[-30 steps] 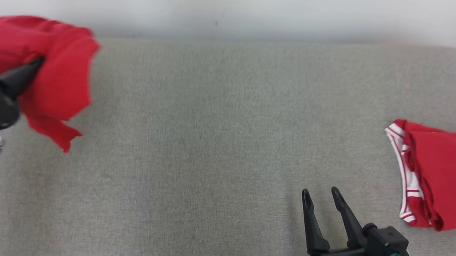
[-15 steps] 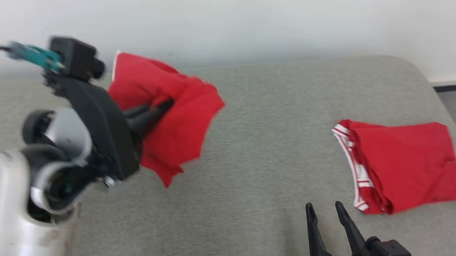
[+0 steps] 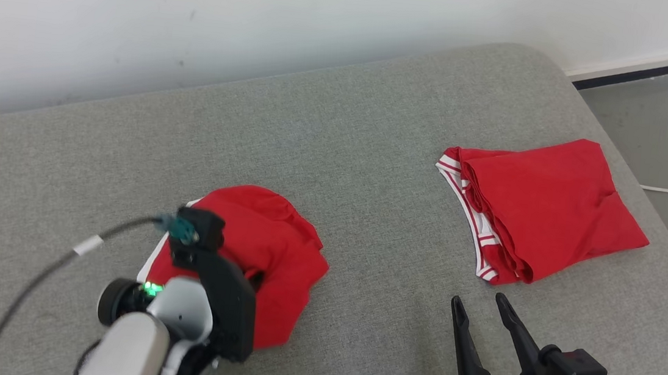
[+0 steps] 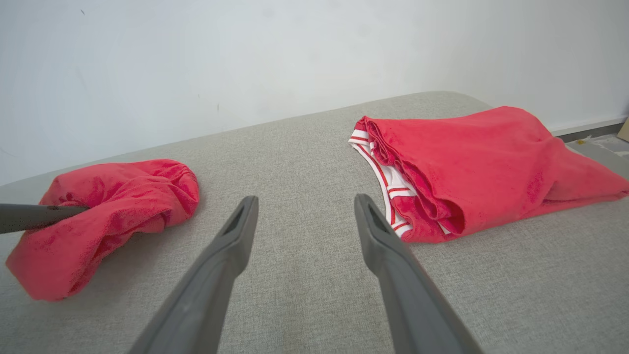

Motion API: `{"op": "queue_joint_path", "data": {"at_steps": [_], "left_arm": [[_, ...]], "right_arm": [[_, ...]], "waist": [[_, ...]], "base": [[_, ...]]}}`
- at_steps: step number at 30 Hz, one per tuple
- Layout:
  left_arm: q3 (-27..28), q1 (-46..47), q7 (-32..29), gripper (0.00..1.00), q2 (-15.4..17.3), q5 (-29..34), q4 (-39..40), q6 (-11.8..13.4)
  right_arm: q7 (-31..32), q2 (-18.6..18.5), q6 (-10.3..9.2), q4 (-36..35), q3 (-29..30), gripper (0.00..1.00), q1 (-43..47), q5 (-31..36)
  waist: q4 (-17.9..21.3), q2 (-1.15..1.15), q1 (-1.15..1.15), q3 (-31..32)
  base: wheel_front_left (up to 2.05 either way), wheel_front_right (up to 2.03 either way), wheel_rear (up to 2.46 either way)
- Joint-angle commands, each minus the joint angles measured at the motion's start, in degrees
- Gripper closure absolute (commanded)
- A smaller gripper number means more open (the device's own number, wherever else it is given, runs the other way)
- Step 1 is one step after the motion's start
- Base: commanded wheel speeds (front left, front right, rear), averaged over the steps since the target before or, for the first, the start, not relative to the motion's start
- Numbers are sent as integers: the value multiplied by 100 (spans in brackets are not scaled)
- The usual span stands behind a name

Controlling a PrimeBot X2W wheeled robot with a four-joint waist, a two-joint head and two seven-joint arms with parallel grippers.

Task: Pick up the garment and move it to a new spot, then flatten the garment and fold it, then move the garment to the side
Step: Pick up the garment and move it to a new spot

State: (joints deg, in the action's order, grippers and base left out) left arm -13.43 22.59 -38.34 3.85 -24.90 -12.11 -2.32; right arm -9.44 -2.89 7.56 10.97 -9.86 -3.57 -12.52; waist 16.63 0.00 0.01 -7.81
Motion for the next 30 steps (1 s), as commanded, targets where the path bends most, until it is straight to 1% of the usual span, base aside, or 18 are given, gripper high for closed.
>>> {"op": "queue_joint_path", "data": {"at_steps": [1, 2, 3, 4, 5, 6, 7, 8, 12, 13, 17, 21, 22, 24, 25, 26, 27, 30], "left_arm": [[-91, -40, 214, 100, 62, 244, -226, 23], [-170, -32, 407, 68, 55, 393, -448, 63], [-237, -6, 652, 21, 49, 527, -604, 92], [-267, 12, 873, 0, 35, 605, -766, 144], [-287, 1, 1079, 0, 11, 609, -892, 168], [-341, -3, 1310, 0, -19, 551, -960, 107], [-270, -36, 1618, 0, -51, 352, -993, 125], [-289, -63, 1874, 0, -60, 253, -1015, 78], [-461, -153, 2896, 0, -86, 199, -1003, 35], [-463, -208, 3140, 0, -87, 228, -993, 105], [-474, -506, 3930, 0, -87, 251, -907, 231], [-288, -895, 4573, 0, -57, 182, -784, 347], [-180, -1116, 4822, 0, 3, 149, -735, 390], [-105, -1310, 4997, 0, 113, 190, -683, 424], [-82, -1414, 5048, 0, 128, 157, -663, 388], [-8, -1508, 5112, 0, 130, 96, -622, 425], [10, -1562, 5159, 0, 206, 151, -574, 401], [144, -1814, 5268, 0, 373, 225, -465, 441]], "right_arm": [[34, 2, -13, -50, 11, 0, 32, 67], [55, 2, -13, -75, 14, 0, 28, 88], [74, 1, -13, -90, 40, 0, 30, 98], [89, 1, -13, -115, 53, 0, 35, 110], [105, 0, -13, -139, 89, 0, 54, 125], [112, 1, -13, -158, 128, 0, 73, 149], [121, 2, -13, -178, 151, 0, 94, 167], [132, 2, -13, -193, 198, 0, 123, 167], [178, 1, -13, -247, 313, 0, 226, 218], [189, 1, -13, -264, 358, 0, 257, 221], [195, 2, -13, -304, 577, 0, 379, 250], [180, 0, -14, -295, 771, 0, 485, 285], [159, 1, -14, -281, 866, 0, 515, 304], [127, 0, -14, -253, 965, 0, 557, 316], [120, 0, -14, -233, 1022, 0, 591, 317], [113, 1, -14, -219, 1057, 0, 619, 323], [94, 1, -14, -206, 1095, 0, 639, 326], [66, 1, -14, -171, 1146, 0, 705, 346]], "waist": [[2, 0, -1, -9], [-13, 0, -1, 6], [-40, 0, -1, 30], [-67, 0, -1, 52], [-117, 0, -1, 82], [-172, 0, -1, 109], [-228, 0, -1, 145], [-296, 0, -1, 188], [-559, 0, -1, 391], [-632, 0, -1, 445], [-933, 0, -1, 636], [-1156, 0, -1, 782], [-1241, 0, -1, 834], [-1312, 0, -1, 886], [-1348, 0, -1, 914], [-1374, 0, -1, 930], [-1403, 0, -1, 948], [-1444, 0, -1, 990]], "base": [[0, 0, 0], [0, 0, 0], [0, 0, 0], [0, 0, 0], [0, 0, 0], [0, 0, 0], [0, 0, 0], [0, 0, 0], [0, 0, 0], [0, 0, 0], [0, 0, 0], [0, 0, 0], [0, 0, 0], [0, 0, 0], [0, 0, 0], [0, 0, 0], [0, 0, 0], [0, 0, 0]]}}
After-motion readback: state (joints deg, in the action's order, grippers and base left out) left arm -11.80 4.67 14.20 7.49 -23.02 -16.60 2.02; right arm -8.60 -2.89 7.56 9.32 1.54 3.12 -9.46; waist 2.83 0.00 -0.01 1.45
